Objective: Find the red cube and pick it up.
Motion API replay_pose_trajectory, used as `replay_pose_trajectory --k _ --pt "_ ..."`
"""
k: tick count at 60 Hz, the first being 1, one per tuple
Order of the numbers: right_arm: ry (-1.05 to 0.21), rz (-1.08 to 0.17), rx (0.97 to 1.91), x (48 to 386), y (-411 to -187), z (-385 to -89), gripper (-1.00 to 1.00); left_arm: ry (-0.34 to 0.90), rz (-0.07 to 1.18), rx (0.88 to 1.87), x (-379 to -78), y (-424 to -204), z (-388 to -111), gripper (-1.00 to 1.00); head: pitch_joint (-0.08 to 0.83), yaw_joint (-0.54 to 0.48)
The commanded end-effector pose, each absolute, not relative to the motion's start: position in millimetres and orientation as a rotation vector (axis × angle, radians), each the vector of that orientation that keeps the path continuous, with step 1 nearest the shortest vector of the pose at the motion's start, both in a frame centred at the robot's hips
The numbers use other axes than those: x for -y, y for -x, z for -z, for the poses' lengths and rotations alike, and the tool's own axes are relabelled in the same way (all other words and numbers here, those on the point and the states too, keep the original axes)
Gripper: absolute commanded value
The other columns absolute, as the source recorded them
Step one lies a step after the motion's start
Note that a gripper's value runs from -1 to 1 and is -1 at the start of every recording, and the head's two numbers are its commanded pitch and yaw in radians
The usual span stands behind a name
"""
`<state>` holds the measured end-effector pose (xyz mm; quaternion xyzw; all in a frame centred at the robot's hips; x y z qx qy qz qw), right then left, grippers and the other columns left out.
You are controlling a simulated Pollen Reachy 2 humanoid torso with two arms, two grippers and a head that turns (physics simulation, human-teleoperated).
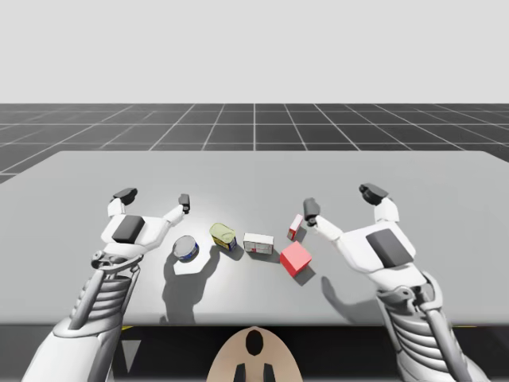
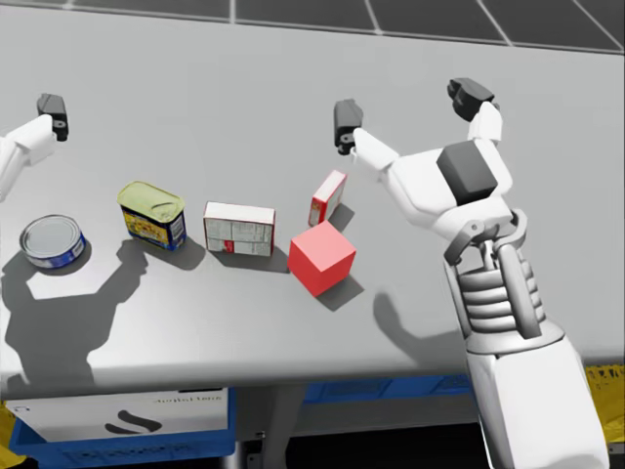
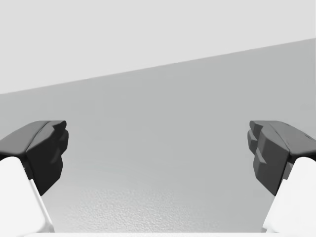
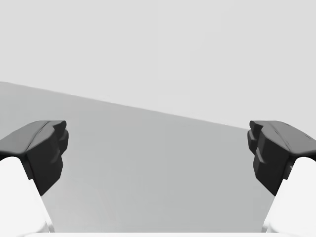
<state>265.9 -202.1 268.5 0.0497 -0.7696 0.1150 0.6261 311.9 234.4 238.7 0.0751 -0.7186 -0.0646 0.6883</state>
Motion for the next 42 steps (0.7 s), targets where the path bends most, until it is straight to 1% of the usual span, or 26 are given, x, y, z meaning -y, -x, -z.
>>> replay_pose_trajectory --k 1,2,9,11,14,17,19,20,23,27,34,42 --pt "-0.174 -0.305 1.746 194 -248 -269 -1.0 -0.165 0.138 1.607 -235 -311 -239 -1.0 0.723 -0.18" --pt "-0.184 -0.332 1.741 191 -243 -266 -1.0 -0.164 0.137 1.607 -235 -311 -239 -1.0 0.725 -0.18" --pt "-0.222 -0.402 1.717 185 -227 -258 -1.0 -0.164 0.136 1.606 -235 -310 -239 -1.0 0.728 -0.18" --pt "-0.233 -0.436 1.706 183 -220 -252 -1.0 -0.164 0.136 1.606 -235 -310 -239 -1.0 0.728 -0.18" --pt "-0.265 -0.453 1.686 184 -215 -245 -1.0 -0.164 0.135 1.606 -235 -309 -240 -1.0 0.727 -0.18" --pt "-0.253 -0.482 1.687 184 -210 -233 -1.0 -0.165 0.135 1.607 -235 -309 -240 -1.0 0.728 -0.18" --pt "-0.244 -0.493 1.697 185 -210 -228 -1.0 -0.165 0.135 1.607 -235 -309 -240 -1.0 0.729 -0.18" --pt "-0.253 -0.493 1.687 186 -210 -220 -1.0 -0.165 0.135 1.607 -235 -309 -240 -1.0 0.729 -0.18" --pt "-0.271 -0.495 1.668 186 -210 -212 -1.0 -0.165 0.136 1.607 -235 -309 -239 -1.0 0.729 -0.18" --pt "-0.303 -0.497 1.629 189 -211 -192 -1.0 -0.165 0.136 1.607 -235 -309 -239 -1.0 0.728 -0.18" --pt "-0.306 -0.509 1.578 192 -214 -171 -1.0 -0.165 0.137 1.607 -235 -309 -239 -1.0 0.731 -0.18" --pt "-0.28 -0.514 1.499 192 -224 -142 -1.0 -0.166 0.139 1.606 -234 -309 -239 -1.0 0.736 -0.18"
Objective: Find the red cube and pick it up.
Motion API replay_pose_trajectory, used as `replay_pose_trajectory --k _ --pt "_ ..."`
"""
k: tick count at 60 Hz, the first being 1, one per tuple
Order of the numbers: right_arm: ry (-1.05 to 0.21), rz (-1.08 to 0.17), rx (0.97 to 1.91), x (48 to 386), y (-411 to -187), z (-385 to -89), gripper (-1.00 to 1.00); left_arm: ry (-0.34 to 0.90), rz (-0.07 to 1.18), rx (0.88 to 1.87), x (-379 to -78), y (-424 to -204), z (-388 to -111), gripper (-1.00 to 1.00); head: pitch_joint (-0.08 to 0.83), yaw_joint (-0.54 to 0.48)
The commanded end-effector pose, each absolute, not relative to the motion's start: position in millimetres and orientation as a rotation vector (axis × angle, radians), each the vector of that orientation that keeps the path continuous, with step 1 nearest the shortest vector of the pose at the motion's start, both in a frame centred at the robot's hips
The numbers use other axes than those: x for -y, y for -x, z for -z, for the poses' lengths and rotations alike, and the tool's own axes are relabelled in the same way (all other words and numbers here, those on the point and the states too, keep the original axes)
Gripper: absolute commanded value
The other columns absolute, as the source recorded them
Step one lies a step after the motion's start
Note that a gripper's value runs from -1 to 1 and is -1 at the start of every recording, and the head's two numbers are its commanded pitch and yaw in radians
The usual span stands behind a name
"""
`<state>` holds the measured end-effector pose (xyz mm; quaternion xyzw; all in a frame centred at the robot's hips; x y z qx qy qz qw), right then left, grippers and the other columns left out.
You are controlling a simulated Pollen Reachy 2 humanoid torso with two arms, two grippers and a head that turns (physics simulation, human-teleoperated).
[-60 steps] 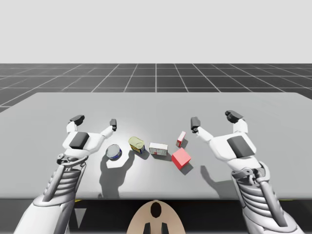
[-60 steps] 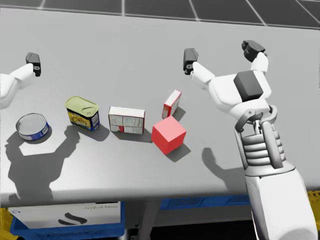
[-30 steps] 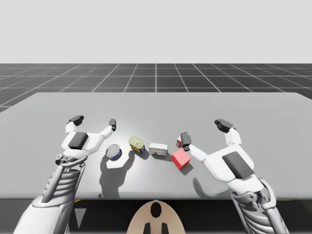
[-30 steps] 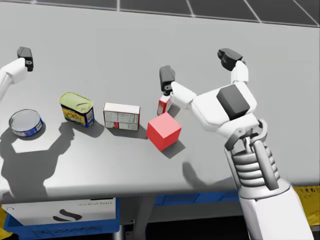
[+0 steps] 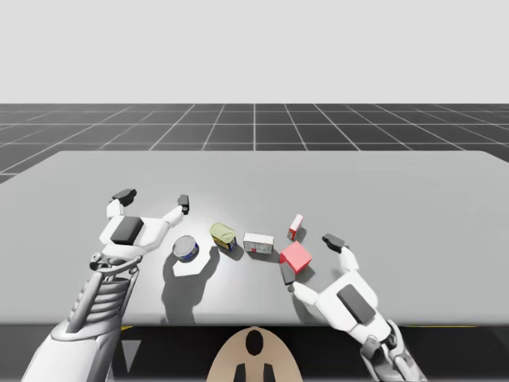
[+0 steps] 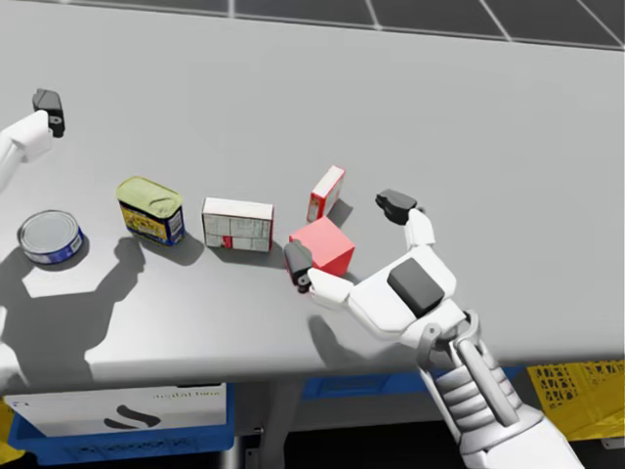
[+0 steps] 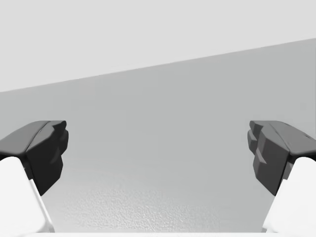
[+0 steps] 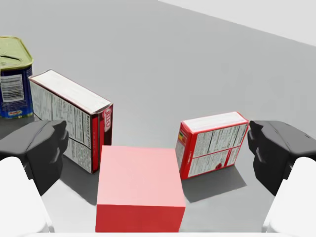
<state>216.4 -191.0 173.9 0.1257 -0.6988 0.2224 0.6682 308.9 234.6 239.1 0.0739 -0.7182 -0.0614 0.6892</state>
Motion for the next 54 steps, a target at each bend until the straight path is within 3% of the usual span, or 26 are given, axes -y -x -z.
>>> replay_pose_trajectory --k 1,25,34,35,36,37,38,40,54 --pt "-0.279 -0.511 1.494 191 -225 -141 -1.0 -0.165 0.139 1.605 -234 -309 -239 -1.0 0.736 -0.18" --pt "-0.378 -0.495 1.316 177 -244 -125 -1.0 -0.164 0.138 1.606 -235 -310 -239 -1.0 0.73 -0.18" --pt "-0.403 -0.492 1.309 174 -250 -125 -1.0 -0.166 0.139 1.607 -235 -310 -239 -1.0 0.72 -0.18" --pt "-0.399 -0.487 1.317 174 -250 -125 -0.91 -0.166 0.139 1.607 -235 -310 -239 -1.0 0.717 -0.18" --pt "-0.388 -0.487 1.332 174 -249 -125 -0.47 -0.167 0.14 1.607 -235 -310 -239 -1.0 0.715 -0.18" --pt "-0.374 -0.485 1.345 174 -249 -124 -0.29 -0.167 0.14 1.607 -235 -310 -239 -1.0 0.714 -0.18" --pt "-0.366 -0.48 1.354 174 -249 -124 0.32 -0.167 0.14 1.607 -235 -310 -239 -1.0 0.713 -0.18" --pt "-0.362 -0.48 1.347 175 -248 -123 0.98 -0.168 0.141 1.607 -234 -310 -239 -1.0 0.709 -0.18" --pt "-0.352 -0.474 1.326 178 -248 -119 1.0 -0.17 0.145 1.605 -233 -310 -238 -1.0 0.668 -0.18"
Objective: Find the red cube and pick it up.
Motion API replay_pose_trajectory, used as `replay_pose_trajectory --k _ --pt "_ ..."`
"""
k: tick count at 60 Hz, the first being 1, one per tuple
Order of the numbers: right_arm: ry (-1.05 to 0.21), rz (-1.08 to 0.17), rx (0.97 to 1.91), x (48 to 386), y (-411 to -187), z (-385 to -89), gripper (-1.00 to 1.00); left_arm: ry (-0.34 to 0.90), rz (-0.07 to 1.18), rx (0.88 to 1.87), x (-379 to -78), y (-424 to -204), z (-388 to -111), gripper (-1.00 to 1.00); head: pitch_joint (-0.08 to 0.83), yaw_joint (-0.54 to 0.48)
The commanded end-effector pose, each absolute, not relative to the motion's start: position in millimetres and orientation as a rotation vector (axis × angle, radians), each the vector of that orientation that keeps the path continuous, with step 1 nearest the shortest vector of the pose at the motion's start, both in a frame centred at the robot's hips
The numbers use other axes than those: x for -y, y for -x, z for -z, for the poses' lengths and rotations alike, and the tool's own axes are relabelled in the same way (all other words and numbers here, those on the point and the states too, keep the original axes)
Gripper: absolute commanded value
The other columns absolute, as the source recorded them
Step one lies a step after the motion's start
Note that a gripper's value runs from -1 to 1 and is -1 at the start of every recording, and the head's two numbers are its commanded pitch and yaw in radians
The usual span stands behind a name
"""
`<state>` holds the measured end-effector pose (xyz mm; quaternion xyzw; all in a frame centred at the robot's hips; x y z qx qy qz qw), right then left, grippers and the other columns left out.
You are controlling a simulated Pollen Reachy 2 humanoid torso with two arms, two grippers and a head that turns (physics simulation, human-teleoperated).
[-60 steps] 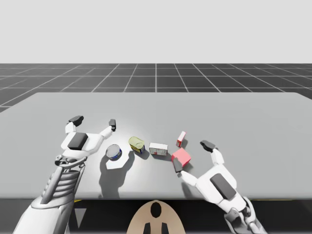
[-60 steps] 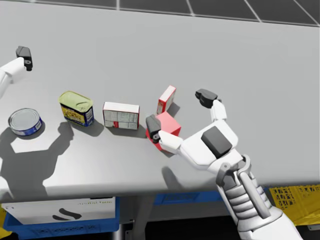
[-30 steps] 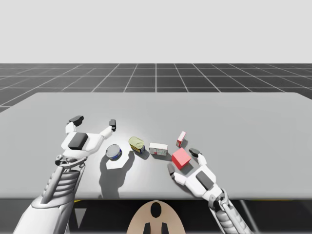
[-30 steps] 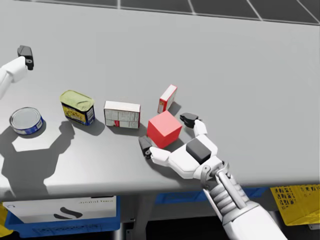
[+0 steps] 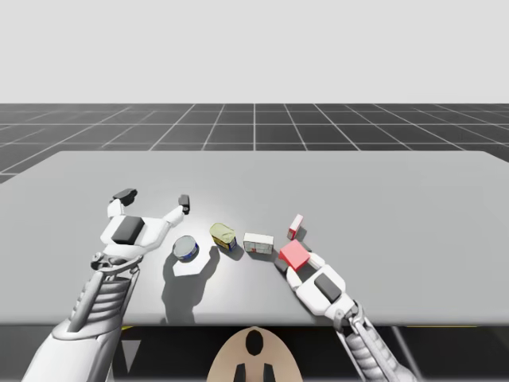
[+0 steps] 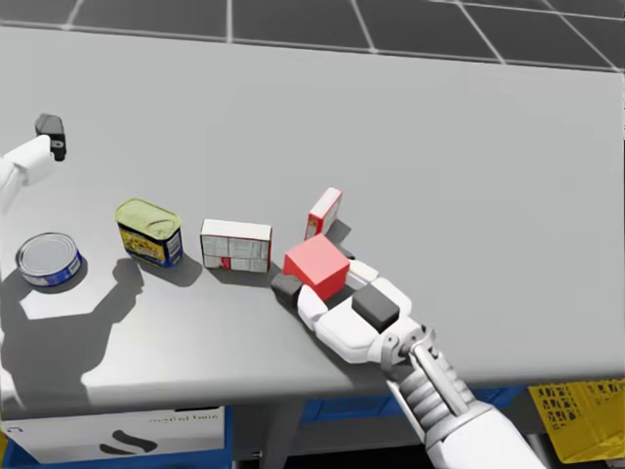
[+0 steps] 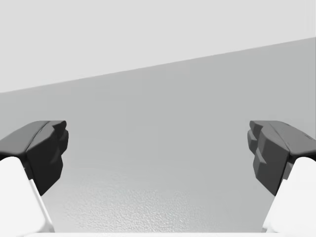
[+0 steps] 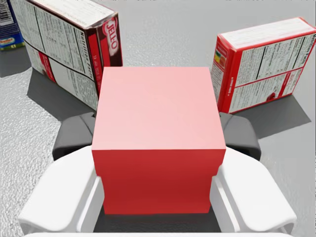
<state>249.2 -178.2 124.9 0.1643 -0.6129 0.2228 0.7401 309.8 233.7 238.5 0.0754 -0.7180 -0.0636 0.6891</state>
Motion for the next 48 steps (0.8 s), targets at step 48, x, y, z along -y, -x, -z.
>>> replay_pose_trajectory --k 48 --pt "-0.311 -0.478 1.626 185 -226 -215 1.0 -0.172 0.139 1.598 -235 -312 -238 -1.0 0.302 -0.2"
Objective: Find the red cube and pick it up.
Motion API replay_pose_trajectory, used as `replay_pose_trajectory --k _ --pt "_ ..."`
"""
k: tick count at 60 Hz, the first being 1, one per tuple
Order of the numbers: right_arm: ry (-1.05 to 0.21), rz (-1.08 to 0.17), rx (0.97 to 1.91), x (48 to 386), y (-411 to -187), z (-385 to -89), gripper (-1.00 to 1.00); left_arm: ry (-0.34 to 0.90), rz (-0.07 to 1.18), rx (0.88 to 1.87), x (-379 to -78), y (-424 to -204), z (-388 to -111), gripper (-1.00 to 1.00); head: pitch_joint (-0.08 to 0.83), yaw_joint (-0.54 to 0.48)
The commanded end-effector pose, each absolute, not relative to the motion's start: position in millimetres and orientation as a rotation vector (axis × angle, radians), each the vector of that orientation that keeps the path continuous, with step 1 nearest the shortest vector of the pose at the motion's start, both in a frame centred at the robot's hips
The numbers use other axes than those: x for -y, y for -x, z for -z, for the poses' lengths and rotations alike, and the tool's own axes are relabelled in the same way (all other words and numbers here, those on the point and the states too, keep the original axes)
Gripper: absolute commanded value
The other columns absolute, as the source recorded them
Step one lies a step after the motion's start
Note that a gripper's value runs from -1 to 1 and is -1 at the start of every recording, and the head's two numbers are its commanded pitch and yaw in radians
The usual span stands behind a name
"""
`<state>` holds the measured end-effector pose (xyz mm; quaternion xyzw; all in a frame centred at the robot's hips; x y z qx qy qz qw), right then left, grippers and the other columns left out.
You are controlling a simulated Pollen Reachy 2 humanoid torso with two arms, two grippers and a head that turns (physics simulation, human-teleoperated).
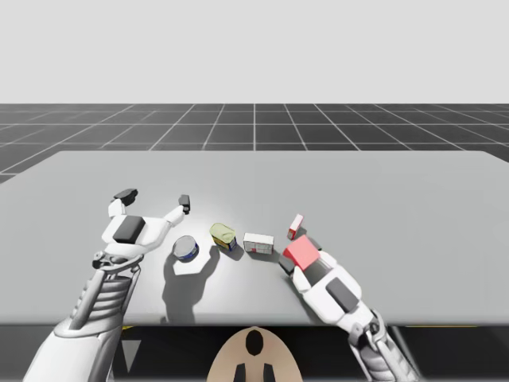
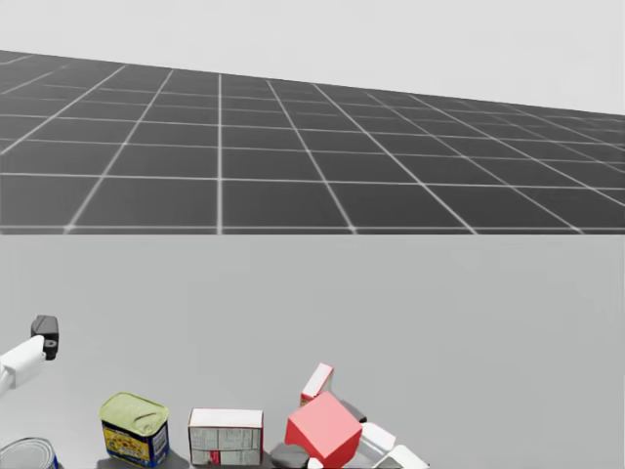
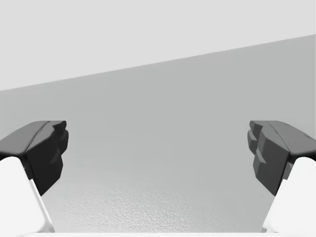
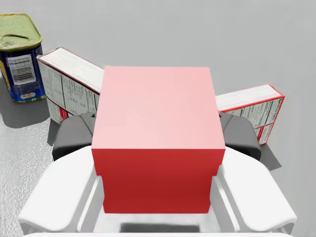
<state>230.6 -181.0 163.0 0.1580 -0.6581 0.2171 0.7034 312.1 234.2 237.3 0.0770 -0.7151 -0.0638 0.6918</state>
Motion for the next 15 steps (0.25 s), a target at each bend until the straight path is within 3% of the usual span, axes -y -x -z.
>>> replay_pose_trajectory --k 1,15 --pt "-0.306 -0.476 1.653 186 -225 -223 1.0 -0.172 0.139 1.598 -235 -312 -238 -1.0 0.302 -0.2" --pt "-0.198 -0.446 1.933 197 -209 -306 1.0 -0.171 0.138 1.596 -236 -313 -238 -1.0 0.295 -0.2"
